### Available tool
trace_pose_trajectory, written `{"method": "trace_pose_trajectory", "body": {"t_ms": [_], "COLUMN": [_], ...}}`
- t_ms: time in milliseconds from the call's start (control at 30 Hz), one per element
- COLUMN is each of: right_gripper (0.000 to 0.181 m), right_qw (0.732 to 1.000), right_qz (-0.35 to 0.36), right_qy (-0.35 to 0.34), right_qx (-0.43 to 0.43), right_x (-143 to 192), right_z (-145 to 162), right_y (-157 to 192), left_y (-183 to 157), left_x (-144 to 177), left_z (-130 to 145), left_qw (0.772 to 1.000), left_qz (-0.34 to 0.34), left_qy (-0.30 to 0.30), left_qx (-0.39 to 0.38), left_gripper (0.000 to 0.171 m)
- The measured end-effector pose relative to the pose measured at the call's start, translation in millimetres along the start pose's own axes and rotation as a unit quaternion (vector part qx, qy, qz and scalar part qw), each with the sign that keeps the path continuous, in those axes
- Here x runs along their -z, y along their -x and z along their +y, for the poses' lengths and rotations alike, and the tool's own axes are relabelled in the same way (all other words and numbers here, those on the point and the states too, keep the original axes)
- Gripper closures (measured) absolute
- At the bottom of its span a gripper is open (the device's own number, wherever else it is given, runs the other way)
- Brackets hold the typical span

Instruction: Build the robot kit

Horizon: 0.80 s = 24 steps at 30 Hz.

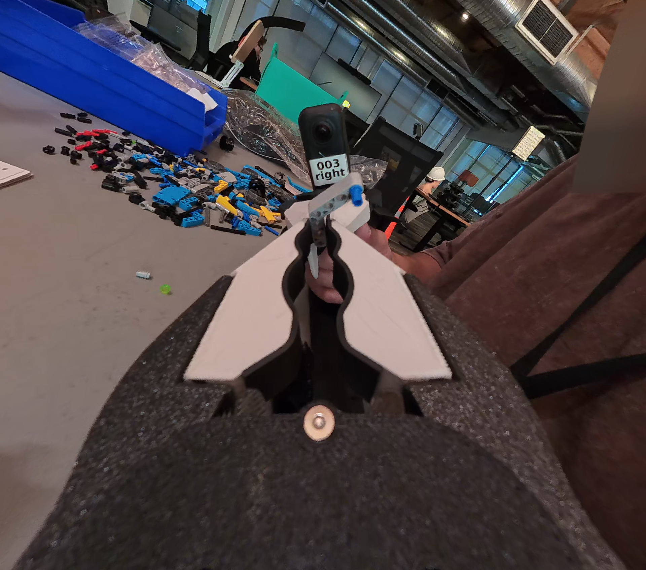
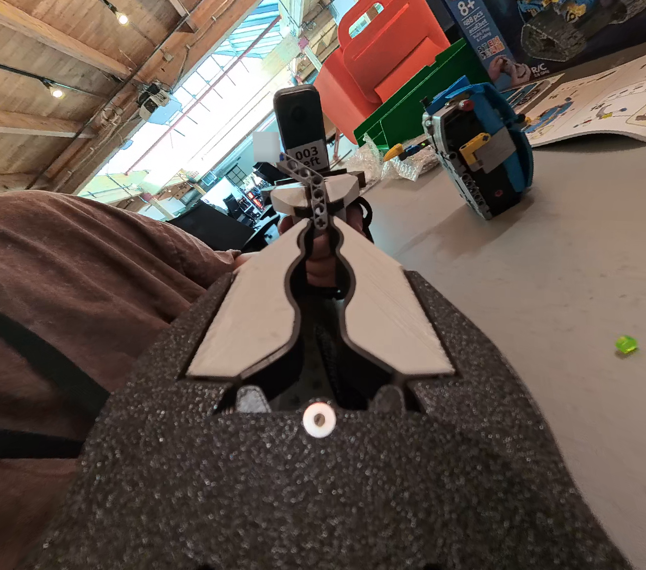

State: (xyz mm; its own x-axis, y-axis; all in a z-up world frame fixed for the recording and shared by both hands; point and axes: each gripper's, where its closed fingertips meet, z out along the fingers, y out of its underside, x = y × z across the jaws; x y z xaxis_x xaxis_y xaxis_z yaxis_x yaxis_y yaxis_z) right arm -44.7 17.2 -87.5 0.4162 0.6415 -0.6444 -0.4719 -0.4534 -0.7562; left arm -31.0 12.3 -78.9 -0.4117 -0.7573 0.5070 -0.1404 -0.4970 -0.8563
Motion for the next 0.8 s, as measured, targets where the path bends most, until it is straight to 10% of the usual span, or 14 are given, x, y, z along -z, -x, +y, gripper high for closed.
{"method": "trace_pose_trajectory", "body": {"t_ms": [800], "right_gripper": [0.155], "right_qw": [0.992], "right_qz": [0.046], "right_qy": [0.092], "right_qx": [0.066], "right_x": [7], "right_z": [11], "right_y": [-17], "left_y": [4], "left_x": [7], "left_z": [5], "left_qw": [0.996], "left_qz": [-0.035], "left_qy": [0.037], "left_qx": [-0.079], "left_gripper": [0.165]}}
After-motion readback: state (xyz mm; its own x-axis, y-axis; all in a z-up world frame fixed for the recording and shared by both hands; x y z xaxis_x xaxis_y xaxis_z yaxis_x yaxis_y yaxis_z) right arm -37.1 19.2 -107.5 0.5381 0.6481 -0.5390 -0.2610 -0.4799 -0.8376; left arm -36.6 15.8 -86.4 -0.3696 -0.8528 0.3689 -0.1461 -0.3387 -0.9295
